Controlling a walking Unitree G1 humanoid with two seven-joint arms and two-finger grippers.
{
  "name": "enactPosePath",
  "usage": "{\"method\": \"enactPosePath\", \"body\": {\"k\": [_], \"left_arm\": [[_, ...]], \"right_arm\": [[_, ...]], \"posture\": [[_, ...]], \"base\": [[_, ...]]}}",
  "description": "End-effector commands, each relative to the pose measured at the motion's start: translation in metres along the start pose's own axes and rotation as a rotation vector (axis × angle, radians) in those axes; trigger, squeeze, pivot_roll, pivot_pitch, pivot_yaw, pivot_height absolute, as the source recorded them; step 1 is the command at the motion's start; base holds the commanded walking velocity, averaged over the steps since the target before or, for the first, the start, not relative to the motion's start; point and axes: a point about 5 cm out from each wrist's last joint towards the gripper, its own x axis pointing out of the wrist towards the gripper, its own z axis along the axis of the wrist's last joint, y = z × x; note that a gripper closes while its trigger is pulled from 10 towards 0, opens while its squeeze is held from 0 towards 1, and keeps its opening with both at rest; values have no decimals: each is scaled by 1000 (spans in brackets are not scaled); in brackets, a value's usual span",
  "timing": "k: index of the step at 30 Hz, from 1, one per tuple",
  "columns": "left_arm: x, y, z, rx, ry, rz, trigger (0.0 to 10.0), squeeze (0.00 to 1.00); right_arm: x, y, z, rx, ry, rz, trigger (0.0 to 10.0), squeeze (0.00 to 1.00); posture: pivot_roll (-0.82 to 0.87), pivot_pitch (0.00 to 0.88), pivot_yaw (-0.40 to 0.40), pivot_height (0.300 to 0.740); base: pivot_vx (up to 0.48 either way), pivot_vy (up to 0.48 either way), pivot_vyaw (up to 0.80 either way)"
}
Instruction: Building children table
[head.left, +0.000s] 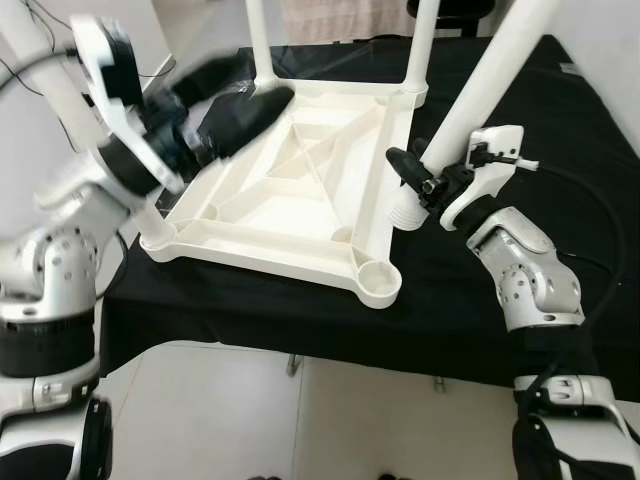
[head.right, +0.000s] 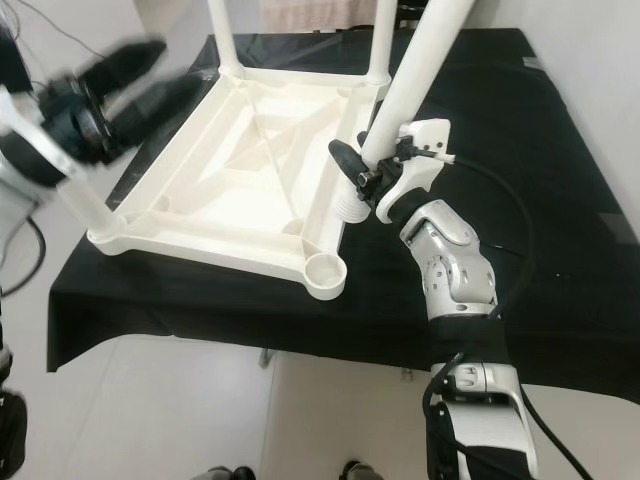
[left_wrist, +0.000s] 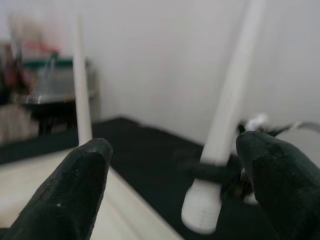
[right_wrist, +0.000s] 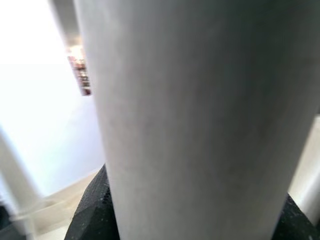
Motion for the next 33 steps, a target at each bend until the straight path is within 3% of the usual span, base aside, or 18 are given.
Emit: {"method": "enactPosePath", "body": {"k": [1, 2, 3, 8, 9, 11, 15, 18, 19, 21, 25, 26, 31, 33], "left_arm": [[-5, -7, -17, 17, 68, 36, 10000, 133], [-10, -12, -30, 23, 110, 58, 10000, 133], [-16, -18, -47, 8, 161, 94, 10000, 0], [-42, -40, -96, -86, 265, 258, 10000, 0], [-42, -40, -96, -86, 265, 258, 10000, 0], [-59, -55, -114, -72, 334, 337, 10000, 0], [-80, -78, -137, -151, 381, 457, 10000, 0], [-89, -91, -154, -183, 409, 492, 10000, 0], [-89, -91, -154, -183, 409, 492, 10000, 0], [-85, -102, -151, -192, 426, 494, 10000, 0], [-83, -113, -162, -160, 507, 442, 10000, 0], [-83, -110, -164, -156, 507, 440, 10000, 0], [-78, -97, -165, -145, 464, 456, 10000, 0], [-76, -84, -163, -127, 435, 509, 10000, 0]], "right_arm": [[1, 14, -1, -5, -21, 95, 10000, 0], [-1, 17, -3, -5, -17, 120, 10000, 0], [-4, 22, -7, -28, 7, 149, 10000, 0], [-18, 40, -31, -27, 86, 176, 10000, 0], [-18, 40, -31, -27, 86, 176, 10000, 0], [-28, 50, -43, 15, 112, 161, 10000, 0], [-32, 66, -52, 67, 111, 179, 10000, 0], [-32, 71, -59, 42, 110, 184, 10000, 0], [-32, 71, -59, 42, 110, 184, 10000, 0], [-25, 73, -32, 104, 27, 161, 10000, 0], [-35, 73, -29, 113, 38, 113, 10000, 0], [-38, 74, -31, 104, 38, 91, 10000, 0], [-41, 78, -34, 54, 29, 71, 10000, 0], [-38, 73, -45, 41, 67, 6, 10000, 0]], "posture": [[-20, 211, 33, 740], [-20, 211, 33, 740], [-20, 207, 31, 740], [5, 192, 3, 740], [5, 192, 3, 740], [22, 191, -15, 740], [18, 169, 0, 740], [-21, 137, 23, 740], [-21, 137, 23, 740], [-33, 143, 45, 740], [-39, 166, 58, 740], [-47, 120, 75, 740], [-46, 115, 70, 740], [-47, 20, 54, 740]], "base": [[0, 0, 0], [0, 0, 0], [0, 0, 0], [0, 0, 0], [0, 0, 0], [0, 0, 0], [0, 0, 0], [0, 0, 0], [0, 0, 0], [0, 0, 0], [0, 0, 0], [0, 0, 0], [0, 0, 0], [0, 0, 0]]}}
